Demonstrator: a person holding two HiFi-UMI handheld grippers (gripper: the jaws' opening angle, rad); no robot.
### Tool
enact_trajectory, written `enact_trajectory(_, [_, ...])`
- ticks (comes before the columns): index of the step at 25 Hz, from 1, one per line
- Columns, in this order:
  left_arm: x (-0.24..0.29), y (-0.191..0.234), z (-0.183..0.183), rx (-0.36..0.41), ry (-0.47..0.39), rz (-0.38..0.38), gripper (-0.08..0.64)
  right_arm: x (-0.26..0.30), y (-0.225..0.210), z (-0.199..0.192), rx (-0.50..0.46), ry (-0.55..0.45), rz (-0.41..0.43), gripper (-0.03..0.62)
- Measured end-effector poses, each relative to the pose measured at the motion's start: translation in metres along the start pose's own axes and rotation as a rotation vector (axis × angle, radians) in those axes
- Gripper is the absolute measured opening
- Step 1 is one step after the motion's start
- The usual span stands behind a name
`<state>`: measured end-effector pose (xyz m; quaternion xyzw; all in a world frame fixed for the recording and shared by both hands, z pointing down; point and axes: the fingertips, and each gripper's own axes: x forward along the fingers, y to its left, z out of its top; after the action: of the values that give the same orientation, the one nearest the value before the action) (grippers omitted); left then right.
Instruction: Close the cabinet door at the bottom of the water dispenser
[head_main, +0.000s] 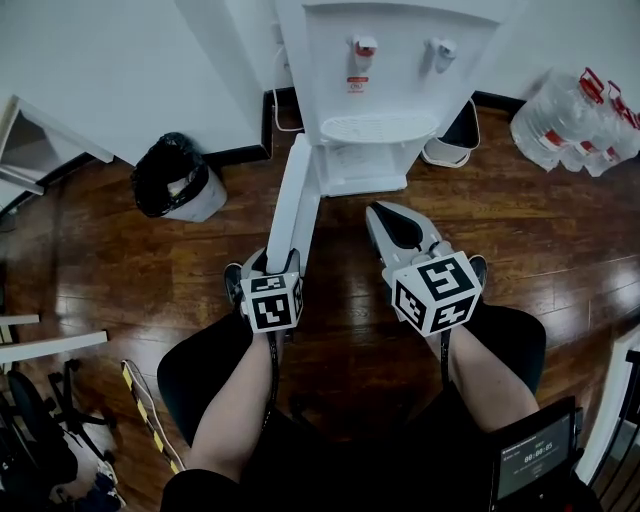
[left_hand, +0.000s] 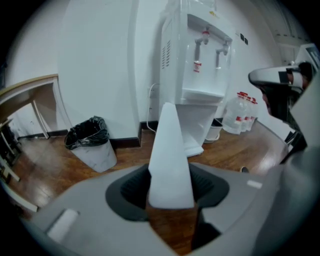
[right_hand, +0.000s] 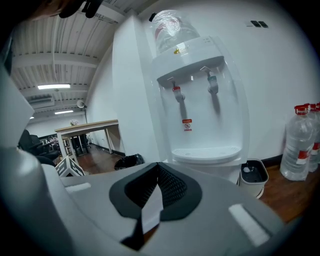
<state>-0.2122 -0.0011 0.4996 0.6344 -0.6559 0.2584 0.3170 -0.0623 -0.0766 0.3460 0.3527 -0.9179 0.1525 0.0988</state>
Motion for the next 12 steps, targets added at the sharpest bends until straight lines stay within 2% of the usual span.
enact_trajectory(3, [-0.010,-0.026,-0.005,-0.023,0.005,-0.048,0.236,-0.007,0.007,-0.001,0.011,0.007,0.002,0.005])
enact_trajectory(7, [-0.004,-0.058,-0.006,-0.027,0.027,-0.117,0.268,-0.012,-0.006,-0.017,0.042,0.038,-0.007,0.005])
enact_trajectory(9, [-0.005,-0.073,-0.010,0.004,0.048,-0.156,0.284,-0.017,-0.009,-0.027,0.047,0.062,-0.016,0.005])
enact_trajectory(12, [-0.006,-0.096,-0.016,0.112,0.066,-0.218,0.310,-0.026,-0.013,-0.043,0.048,0.100,-0.012,0.005])
